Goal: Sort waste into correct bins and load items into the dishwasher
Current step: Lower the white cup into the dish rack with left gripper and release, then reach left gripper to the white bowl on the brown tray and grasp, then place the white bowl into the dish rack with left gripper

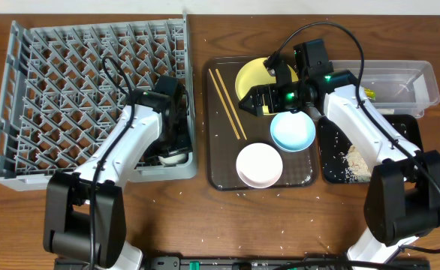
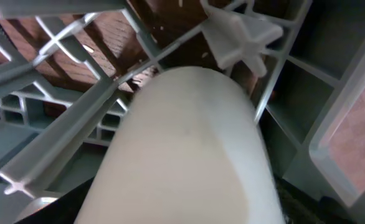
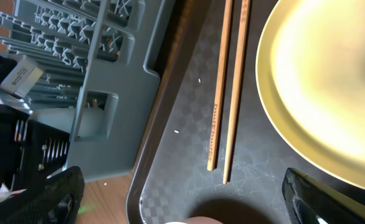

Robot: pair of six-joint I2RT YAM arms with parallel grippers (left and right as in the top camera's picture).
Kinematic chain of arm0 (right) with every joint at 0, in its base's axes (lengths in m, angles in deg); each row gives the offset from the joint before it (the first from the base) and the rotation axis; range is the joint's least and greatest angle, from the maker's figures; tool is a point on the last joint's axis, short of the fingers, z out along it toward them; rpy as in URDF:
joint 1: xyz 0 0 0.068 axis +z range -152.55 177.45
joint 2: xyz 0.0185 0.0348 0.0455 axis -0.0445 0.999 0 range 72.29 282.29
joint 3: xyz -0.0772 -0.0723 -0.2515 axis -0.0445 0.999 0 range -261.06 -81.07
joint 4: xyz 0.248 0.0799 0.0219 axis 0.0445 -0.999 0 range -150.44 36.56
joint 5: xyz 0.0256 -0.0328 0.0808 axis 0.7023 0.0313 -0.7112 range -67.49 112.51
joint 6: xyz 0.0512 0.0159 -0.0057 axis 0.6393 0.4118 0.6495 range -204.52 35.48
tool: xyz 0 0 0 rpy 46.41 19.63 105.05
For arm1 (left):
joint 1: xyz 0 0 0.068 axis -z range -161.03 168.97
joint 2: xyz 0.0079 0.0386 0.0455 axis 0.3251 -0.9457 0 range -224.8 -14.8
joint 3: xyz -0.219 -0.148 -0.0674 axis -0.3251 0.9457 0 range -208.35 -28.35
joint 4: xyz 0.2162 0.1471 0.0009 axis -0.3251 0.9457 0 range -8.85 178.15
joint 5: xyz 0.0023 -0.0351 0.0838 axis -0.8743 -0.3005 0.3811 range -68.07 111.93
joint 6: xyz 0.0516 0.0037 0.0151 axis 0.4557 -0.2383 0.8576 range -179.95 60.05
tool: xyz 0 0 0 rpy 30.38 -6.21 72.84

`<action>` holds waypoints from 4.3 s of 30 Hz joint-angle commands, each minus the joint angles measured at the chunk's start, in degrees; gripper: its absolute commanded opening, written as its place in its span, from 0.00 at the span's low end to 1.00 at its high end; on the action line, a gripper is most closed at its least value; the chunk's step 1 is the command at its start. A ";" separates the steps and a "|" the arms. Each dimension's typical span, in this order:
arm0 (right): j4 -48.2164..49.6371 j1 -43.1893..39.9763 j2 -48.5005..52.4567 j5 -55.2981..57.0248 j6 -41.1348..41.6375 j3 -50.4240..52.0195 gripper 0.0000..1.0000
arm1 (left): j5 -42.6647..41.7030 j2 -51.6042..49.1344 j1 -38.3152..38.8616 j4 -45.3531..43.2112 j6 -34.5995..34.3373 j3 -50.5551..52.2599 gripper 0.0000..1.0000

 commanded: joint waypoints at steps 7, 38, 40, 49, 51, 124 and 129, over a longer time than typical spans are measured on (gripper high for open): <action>0.11 -0.92 -4.42 0.94 -0.87 -0.87 0.99 | 0.68 4.39 0.02 2.21 2.64 -5.68 0.87; -10.32 -5.53 -17.77 13.51 0.66 -1.42 0.99 | -20.87 -5.84 17.11 -15.02 -1.38 -4.42 0.86; -10.29 -5.53 -17.77 13.51 0.68 -1.42 0.99 | -20.79 -6.19 17.75 -15.50 -1.33 -4.28 0.86; -11.43 -5.53 -17.77 16.50 0.68 -1.40 0.99 | -27.50 -15.02 19.52 -18.12 -1.77 -4.20 0.65; -10.82 -5.68 -17.77 16.94 0.72 -1.40 0.99 | -28.55 -15.78 19.52 -18.56 -1.77 -4.20 0.59; -15.93 -42.93 -33.14 14.80 18.27 -1.46 0.99 | 68.94 6.38 3.52 -18.45 5.92 -4.09 0.07; -15.93 -42.93 -33.14 14.78 18.27 -1.46 0.99 | 76.02 0.26 5.29 -19.04 5.75 -4.09 0.07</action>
